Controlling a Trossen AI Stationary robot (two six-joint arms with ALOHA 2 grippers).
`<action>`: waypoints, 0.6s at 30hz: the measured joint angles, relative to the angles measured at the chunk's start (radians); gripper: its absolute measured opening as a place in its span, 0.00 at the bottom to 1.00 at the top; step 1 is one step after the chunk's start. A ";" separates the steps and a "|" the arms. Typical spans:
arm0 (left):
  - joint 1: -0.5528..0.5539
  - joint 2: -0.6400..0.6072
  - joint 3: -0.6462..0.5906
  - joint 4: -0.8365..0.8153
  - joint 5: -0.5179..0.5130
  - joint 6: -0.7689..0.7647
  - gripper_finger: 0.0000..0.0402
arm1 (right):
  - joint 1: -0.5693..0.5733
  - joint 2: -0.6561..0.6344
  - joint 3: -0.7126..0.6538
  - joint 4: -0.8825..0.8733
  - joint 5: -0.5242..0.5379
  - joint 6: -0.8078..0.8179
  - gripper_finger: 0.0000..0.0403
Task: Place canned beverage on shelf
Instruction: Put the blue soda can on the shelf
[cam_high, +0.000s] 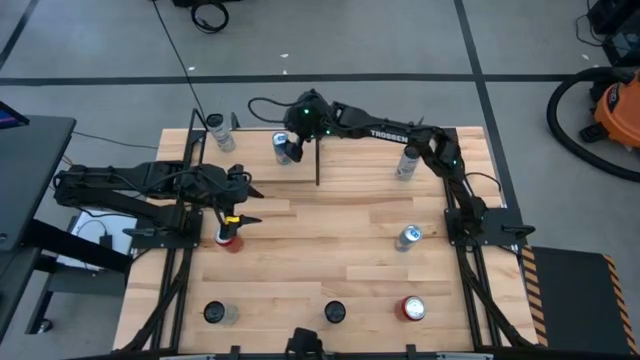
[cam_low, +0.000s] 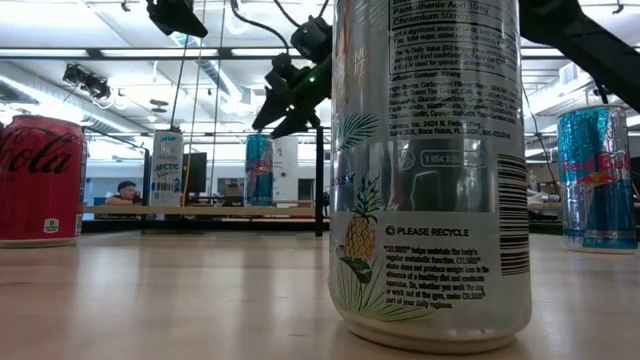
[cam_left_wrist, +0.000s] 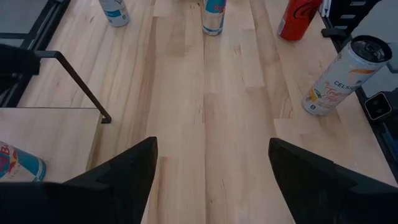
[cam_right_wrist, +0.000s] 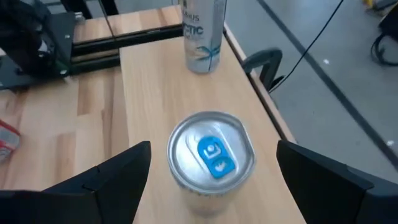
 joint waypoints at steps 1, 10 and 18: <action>0.000 0.000 0.000 0.001 0.000 0.000 0.77 | 0.002 0.004 0.001 0.007 0.004 -0.003 0.89; 0.000 0.000 0.000 0.001 0.000 -0.003 0.77 | 0.011 0.016 0.000 0.012 0.045 -0.027 0.89; 0.000 0.000 0.000 0.000 0.000 -0.002 0.77 | 0.009 0.038 -0.001 0.012 0.085 -0.051 0.87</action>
